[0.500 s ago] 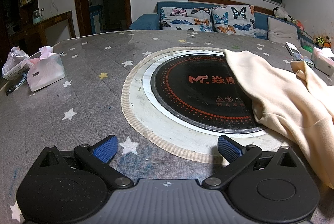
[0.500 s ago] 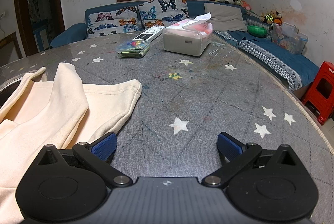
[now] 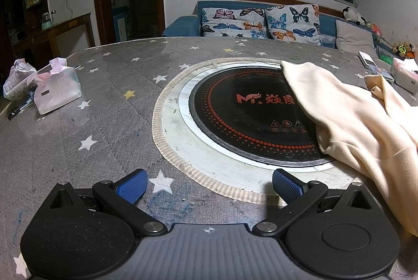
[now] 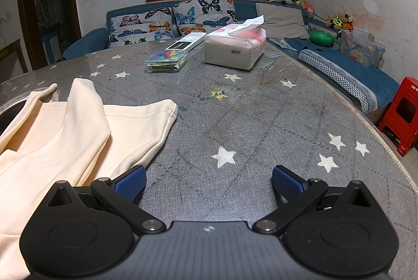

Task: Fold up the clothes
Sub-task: 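Move both grippers toward the crumpled cream sweatshirt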

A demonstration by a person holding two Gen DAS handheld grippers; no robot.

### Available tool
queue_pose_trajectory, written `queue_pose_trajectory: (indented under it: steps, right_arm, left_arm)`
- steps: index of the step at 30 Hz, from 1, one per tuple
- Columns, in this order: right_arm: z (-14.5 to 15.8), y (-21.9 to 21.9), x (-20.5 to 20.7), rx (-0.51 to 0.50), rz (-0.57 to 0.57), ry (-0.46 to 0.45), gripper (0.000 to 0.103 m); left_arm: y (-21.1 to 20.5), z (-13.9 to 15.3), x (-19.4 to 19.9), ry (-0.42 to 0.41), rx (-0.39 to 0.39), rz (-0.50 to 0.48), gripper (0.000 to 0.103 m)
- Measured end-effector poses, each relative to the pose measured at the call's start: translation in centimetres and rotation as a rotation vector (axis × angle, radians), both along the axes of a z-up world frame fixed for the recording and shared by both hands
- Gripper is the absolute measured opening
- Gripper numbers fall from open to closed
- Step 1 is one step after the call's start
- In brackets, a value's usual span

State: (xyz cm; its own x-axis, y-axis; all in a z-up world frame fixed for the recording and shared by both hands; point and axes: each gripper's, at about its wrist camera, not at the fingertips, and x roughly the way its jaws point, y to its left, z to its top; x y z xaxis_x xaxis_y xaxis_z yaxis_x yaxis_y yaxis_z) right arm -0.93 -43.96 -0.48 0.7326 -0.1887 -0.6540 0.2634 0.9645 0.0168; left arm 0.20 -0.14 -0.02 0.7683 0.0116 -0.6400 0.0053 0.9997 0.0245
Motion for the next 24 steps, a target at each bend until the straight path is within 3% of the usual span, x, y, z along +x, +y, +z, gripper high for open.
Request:
queue_pose_trajectory:
  steps: [10,24]
  right_arm:
    - [0.9,0.2,-1.5,0.031,0.032,-0.008,0.103]
    - [3.7,3.7,-5.7,0.026,0.135,-0.070,0.103]
  left_arm:
    - [-0.9,0.5,-0.7,0.017,0.007,0.010,0.103]
    - [-3.1,2.0,-3.0,0.012,0.004,-0.023,0.103]
